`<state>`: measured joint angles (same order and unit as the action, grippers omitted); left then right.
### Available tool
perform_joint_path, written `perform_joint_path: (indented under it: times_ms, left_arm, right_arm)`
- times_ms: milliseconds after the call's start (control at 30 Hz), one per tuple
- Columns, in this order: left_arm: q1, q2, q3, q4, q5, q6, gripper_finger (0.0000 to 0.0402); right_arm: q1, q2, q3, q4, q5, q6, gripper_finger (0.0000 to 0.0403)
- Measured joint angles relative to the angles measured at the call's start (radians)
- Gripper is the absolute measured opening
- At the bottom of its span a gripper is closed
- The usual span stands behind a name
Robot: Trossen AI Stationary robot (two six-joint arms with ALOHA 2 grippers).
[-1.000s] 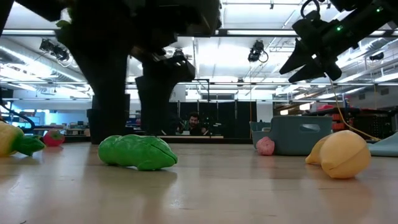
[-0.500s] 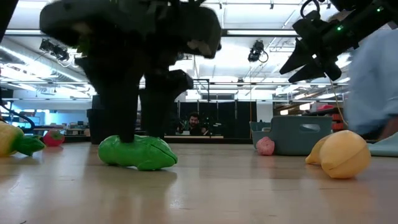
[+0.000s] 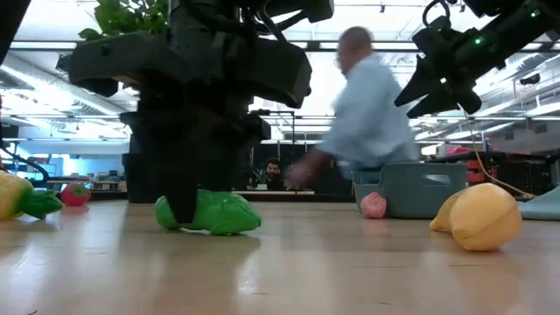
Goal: Pick and placing Produce into tupperware
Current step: Put the green peas into the blue bin
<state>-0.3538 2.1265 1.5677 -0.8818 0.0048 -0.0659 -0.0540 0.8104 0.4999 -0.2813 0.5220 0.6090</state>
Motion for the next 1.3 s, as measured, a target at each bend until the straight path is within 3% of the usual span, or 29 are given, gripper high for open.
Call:
perform_joint_path:
  times_ms: [200,400,567,700,867,1067,1200,1300]
  left_arm:
    - [0.002,0.000,0.018,-0.013,-0.041,0.059,0.0120]
    - [0.032,0.000,0.131,-0.076,-0.218,0.117,0.0121]
    - [0.084,0.000,0.261,-0.105,-0.338,0.248,0.0165]
    - [0.155,-0.002,0.347,-0.054,-0.345,0.359,0.0162]
    - [0.249,-0.002,0.394,0.048,-0.345,0.471,0.0113]
    - [0.312,-0.001,0.388,-0.037,-0.317,0.438,0.0058]
    - [0.318,0.021,0.386,-0.105,-0.205,0.443,0.0058]
    - [0.301,0.044,0.387,-0.095,-0.186,0.506,0.0085]
  right_arm:
    - [0.000,0.000,0.000,0.000,0.000,0.000,0.0238]
    - [-0.001,0.000,0.000,0.000,0.001,-0.001,0.0238]
    - [-0.001,0.000,0.000,0.000,0.001,-0.001,0.0238]
    - [-0.001,0.000,0.000,0.000,0.001,-0.001,0.0238]
    - [-0.001,0.000,0.000,0.000,0.001,-0.002,0.0238]
    - [-0.001,0.000,0.000,-0.003,0.001,-0.015,0.0238]
    - [-0.001,0.000,0.000,-0.003,0.001,-0.034,0.0238]
    - [-0.001,0.000,0.000,-0.006,0.001,-0.038,0.0238]
